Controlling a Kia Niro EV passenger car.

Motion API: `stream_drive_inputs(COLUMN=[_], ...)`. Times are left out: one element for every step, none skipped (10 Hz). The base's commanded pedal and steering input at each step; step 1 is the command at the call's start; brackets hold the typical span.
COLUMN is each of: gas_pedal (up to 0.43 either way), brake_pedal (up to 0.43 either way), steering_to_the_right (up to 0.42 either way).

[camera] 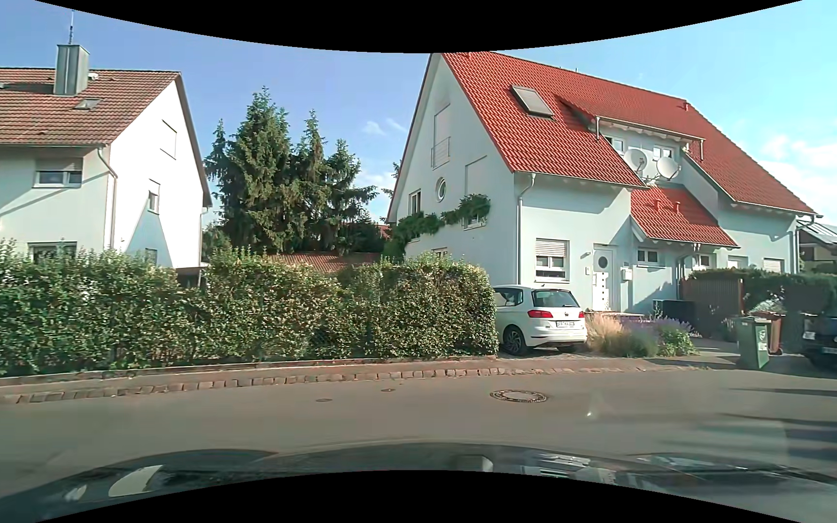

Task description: Follow the waypoints while adhering to traffic rules and regulations

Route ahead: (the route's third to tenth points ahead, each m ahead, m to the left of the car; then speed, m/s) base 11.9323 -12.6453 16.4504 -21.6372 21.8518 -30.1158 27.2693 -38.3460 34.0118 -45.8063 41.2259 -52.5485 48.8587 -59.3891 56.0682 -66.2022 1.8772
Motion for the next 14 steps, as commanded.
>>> stream_drive_inputs(gas_pedal=[0.169, 0.169, 0.177, 0.177, 0.177, 0.177, 0.177, 0.177, 0.177, 0.169, 0.169, 0.169, 0.169, 0.169], brake_pedal=[0.0, 0.0, 0.0, 0.0, 0.0, 0.0, 0.0, 0.0, 0.0, 0.0, 0.0, 0.0, 0.0, 0.0], steering_to_the_right=[0.603, 0.623, 0.636, 0.646, 0.654, 0.662, 0.672, 0.682, 0.686, 0.687, 0.687, 0.686, 0.683, 0.675])
